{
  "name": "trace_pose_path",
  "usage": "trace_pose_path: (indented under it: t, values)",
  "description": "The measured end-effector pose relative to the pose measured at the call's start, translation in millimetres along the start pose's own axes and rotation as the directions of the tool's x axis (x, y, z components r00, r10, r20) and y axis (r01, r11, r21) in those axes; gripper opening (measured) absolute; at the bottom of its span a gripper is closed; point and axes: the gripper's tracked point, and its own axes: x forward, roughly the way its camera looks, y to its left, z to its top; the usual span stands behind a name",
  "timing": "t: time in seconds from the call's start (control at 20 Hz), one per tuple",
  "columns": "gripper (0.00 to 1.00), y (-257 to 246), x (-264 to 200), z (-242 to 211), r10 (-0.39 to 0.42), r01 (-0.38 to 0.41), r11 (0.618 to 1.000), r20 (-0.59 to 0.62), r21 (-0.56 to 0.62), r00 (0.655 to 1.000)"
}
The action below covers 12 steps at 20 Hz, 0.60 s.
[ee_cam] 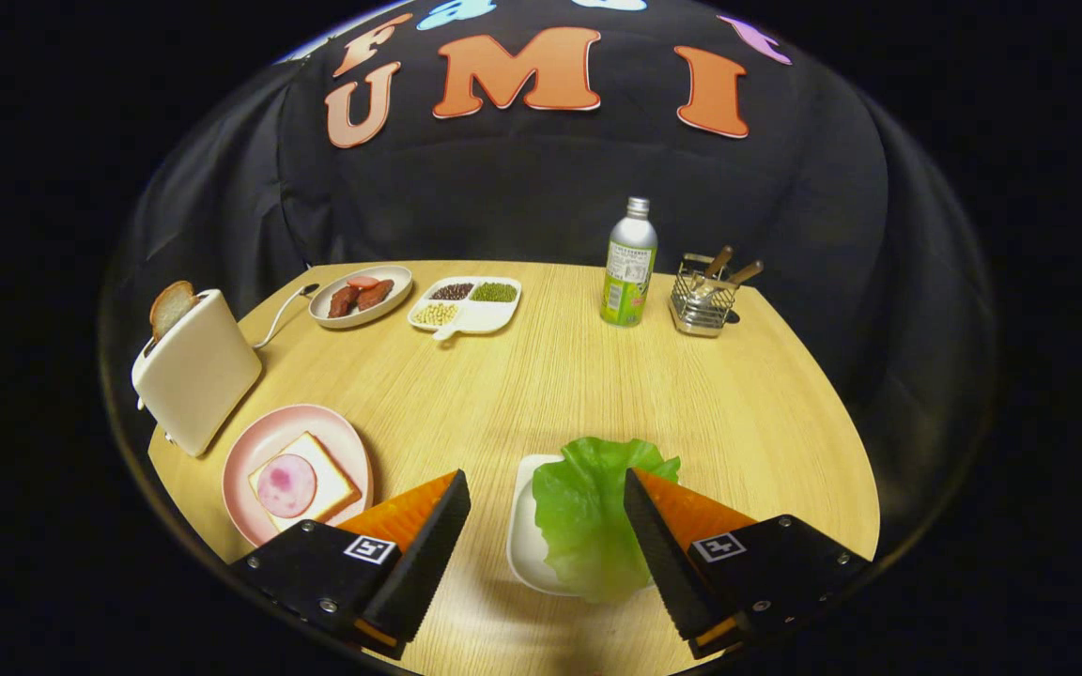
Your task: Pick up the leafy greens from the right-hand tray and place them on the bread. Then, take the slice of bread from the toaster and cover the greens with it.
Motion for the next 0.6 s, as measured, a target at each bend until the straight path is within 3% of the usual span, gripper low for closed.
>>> trace_pose_path:
  t: [0.3, 0.6]
  values:
    - [0.98, -12, 20, -22, 0.016, -0.012, 0.999, -0.124, 0.036, 0.992]
    - [0.98, -12, 37, -35, 0.040, -0.042, 0.999, -0.212, -0.001, 0.976]
